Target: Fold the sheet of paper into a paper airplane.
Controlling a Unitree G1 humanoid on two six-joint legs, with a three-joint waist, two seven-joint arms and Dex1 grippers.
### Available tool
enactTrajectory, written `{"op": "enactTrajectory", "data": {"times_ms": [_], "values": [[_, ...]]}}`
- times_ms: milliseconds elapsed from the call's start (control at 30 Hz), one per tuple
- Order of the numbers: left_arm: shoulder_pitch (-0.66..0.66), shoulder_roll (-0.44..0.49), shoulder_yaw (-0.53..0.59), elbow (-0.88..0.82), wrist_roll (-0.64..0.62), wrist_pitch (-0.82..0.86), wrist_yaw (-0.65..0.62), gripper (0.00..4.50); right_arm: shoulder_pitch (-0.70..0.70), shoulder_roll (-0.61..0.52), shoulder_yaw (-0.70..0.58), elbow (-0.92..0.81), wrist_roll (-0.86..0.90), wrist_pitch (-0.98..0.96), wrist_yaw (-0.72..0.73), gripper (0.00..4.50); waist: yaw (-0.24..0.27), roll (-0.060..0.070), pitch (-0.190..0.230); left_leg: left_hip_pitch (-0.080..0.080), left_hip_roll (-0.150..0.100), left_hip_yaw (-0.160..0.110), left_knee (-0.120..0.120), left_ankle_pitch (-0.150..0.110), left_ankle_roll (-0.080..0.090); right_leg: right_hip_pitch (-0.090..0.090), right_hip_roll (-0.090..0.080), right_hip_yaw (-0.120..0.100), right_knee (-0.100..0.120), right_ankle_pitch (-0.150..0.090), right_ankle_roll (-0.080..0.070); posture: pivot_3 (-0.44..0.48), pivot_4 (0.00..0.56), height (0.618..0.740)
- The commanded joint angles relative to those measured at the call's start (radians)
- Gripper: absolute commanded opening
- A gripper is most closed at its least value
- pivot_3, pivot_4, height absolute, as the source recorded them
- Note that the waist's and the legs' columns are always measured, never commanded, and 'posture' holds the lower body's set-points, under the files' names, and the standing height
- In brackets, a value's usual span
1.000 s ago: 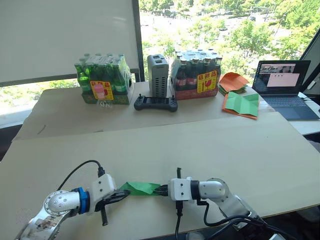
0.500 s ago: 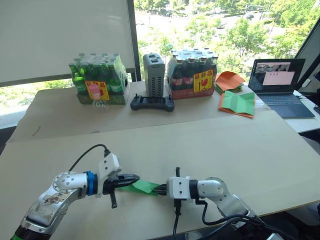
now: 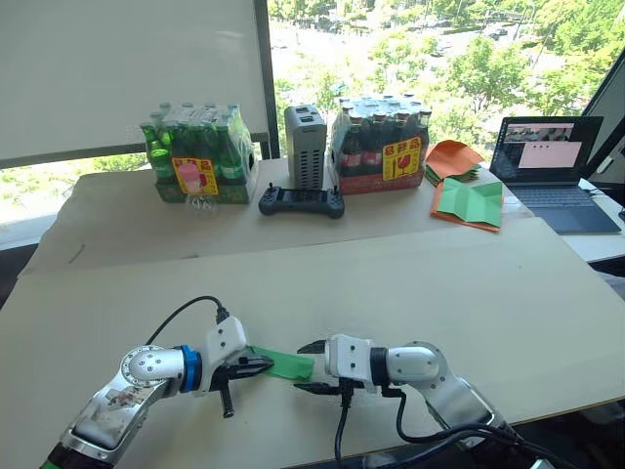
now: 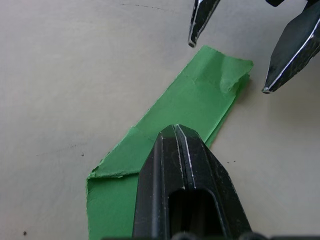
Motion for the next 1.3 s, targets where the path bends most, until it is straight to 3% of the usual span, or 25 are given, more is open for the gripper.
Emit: {"op": "enactTrajectory", "data": {"times_ms": [33,67,100,333,667,967,1300], "values": [[0.014,0.003,-0.008,-0.014,0.02,-0.022,-0.003,0.0,-0.029,0.044,-0.052,-0.091,0.105,0.139,-0.02,2.88,0.0,0.0,0.0,0.0,0.0,0.0,0.0,0.0,0.0,0.0,0.0,0.0,0.0,0.0,0.0,0.0,0.15,0.717],[0.021,0.003,-0.006,-0.01,0.02,-0.022,-0.003,0.0,-0.043,0.059,-0.054,-0.089,0.103,0.181,-0.04,2.88,-0.001,0.0,0.0,0.0,0.0,0.0,0.0,0.0,0.0,0.0,0.0,0.0,0.0,0.0,0.0,0.0,0.15,0.717],[0.025,0.002,-0.004,-0.006,0.02,-0.022,-0.002,0.0,-0.056,0.068,-0.052,-0.08,0.089,0.209,-0.059,2.36,-0.001,0.0,0.0,0.0,0.0,0.0,0.0,0.0,0.0,0.0,0.0,0.0,0.0,0.0,0.0,0.0,0.15,0.717],[0.023,-0.003,0.001,0.005,0.02,-0.026,0.002,0.0,-0.088,0.069,0.008,-0.038,0.039,0.293,-0.092,0.05,0.0,0.0,0.0,0.0,0.0,0.0,0.0,0.0,0.0,0.0,0.0,0.0,0.0,0.0,0.0,0.0,0.15,0.717],[0.007,-0.021,-0.011,0.016,0.035,-0.025,0.01,0.0,-0.147,0.126,0.076,0.058,-0.016,0.33,-0.135,0.05,0.0,0.0,0.0,0.0,0.0,0.0,0.0,0.0,0.0,0.0,0.0,0.0,0.0,0.0,0.0,0.0,0.15,0.717],[0.009,-0.016,-0.021,0.039,0.066,-0.041,0.014,0.0,-0.132,0.078,0.123,0.074,-0.042,0.419,-0.109,0.05,0.0,0.0,0.0,0.0,0.0,0.0,0.0,0.0,0.0,0.0,0.0,0.0,0.0,0.0,0.0,0.0,0.15,0.717],[0.018,-0.02,-0.039,0.057,0.088,-0.059,0.016,0.0,-0.159,0.104,0.074,0.057,-0.02,0.372,-0.132,0.05,0.001,0.001,-0.001,0.001,0.0,0.0,0.0,0.0,0.0,0.001,0.0,0.0,0.001,0.0,0.0,0.0,0.15,0.717]]}}
